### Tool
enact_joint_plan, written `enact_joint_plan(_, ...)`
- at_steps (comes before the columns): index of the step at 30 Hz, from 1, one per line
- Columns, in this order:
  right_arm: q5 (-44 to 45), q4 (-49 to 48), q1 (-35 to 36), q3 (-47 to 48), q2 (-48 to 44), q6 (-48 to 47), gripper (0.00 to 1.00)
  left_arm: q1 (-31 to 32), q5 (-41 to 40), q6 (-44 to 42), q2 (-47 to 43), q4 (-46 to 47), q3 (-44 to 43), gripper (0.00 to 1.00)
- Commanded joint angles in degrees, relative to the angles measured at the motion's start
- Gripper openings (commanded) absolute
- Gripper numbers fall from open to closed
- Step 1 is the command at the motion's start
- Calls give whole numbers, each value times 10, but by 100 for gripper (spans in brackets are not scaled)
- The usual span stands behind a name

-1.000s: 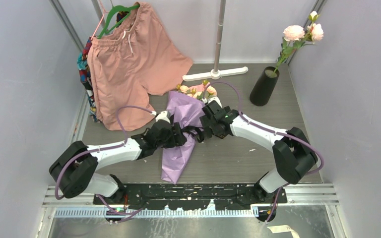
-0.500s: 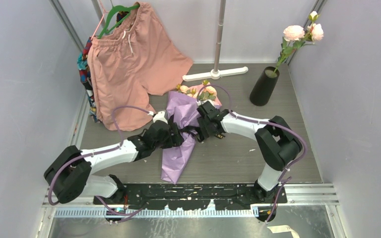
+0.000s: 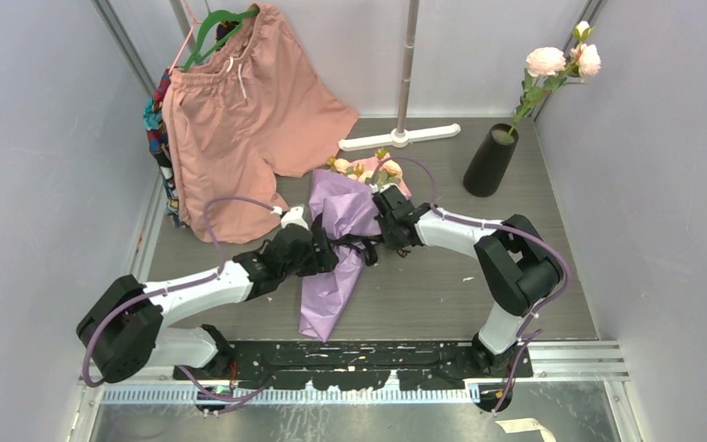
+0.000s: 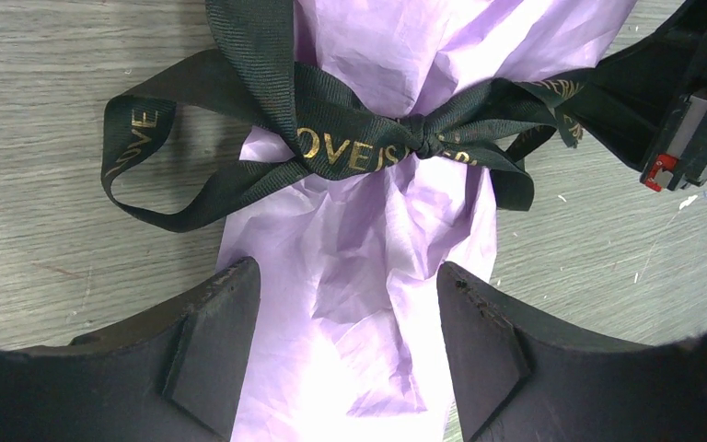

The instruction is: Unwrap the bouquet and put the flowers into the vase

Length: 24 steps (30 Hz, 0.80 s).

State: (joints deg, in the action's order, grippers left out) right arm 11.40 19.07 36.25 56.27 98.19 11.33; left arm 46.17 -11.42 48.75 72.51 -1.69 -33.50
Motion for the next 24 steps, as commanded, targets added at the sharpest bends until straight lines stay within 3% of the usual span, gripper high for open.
enact_joint_plan(1, 13, 0, 0, -8, -59, 34, 1, 1, -12, -11, -11, 1, -1, 71)
enact_joint_plan(14, 150, 165, -52, 51, -395, 135, 1, 0, 2, -6, 49, 12, -28, 70)
enact_joint_plan(24, 277, 293, -52, 119, -536, 177, 1, 1, 10, -7, 60, 28, -31, 70)
